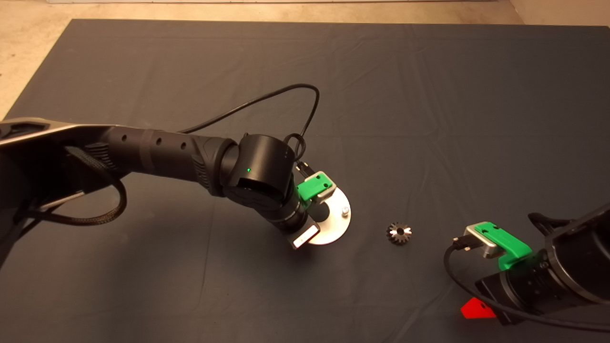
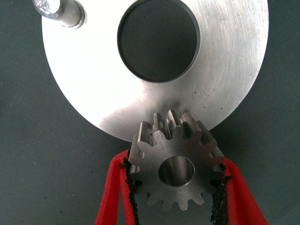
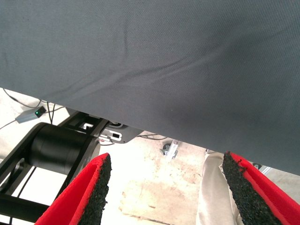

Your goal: Install three planetary gears onto the carrier pins

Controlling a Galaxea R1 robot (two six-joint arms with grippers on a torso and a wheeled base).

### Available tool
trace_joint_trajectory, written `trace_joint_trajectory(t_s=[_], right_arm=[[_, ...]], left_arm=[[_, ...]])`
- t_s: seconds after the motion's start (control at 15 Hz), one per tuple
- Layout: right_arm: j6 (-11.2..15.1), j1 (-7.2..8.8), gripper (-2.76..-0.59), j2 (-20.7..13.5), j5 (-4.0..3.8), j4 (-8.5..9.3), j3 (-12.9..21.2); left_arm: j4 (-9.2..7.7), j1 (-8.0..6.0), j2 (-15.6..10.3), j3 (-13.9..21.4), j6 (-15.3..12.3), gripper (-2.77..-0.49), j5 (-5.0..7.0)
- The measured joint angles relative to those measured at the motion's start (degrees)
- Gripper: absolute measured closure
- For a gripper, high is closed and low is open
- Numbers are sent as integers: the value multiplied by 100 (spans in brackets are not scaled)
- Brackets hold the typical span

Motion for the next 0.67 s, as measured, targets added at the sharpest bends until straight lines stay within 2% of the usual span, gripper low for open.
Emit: trace_joint_trajectory(t_s=[0.67], right_arm=[[0, 0, -175, 0, -2, 0, 0]], left_arm=[[-5, 30, 5, 83, -235, -59, 32]])
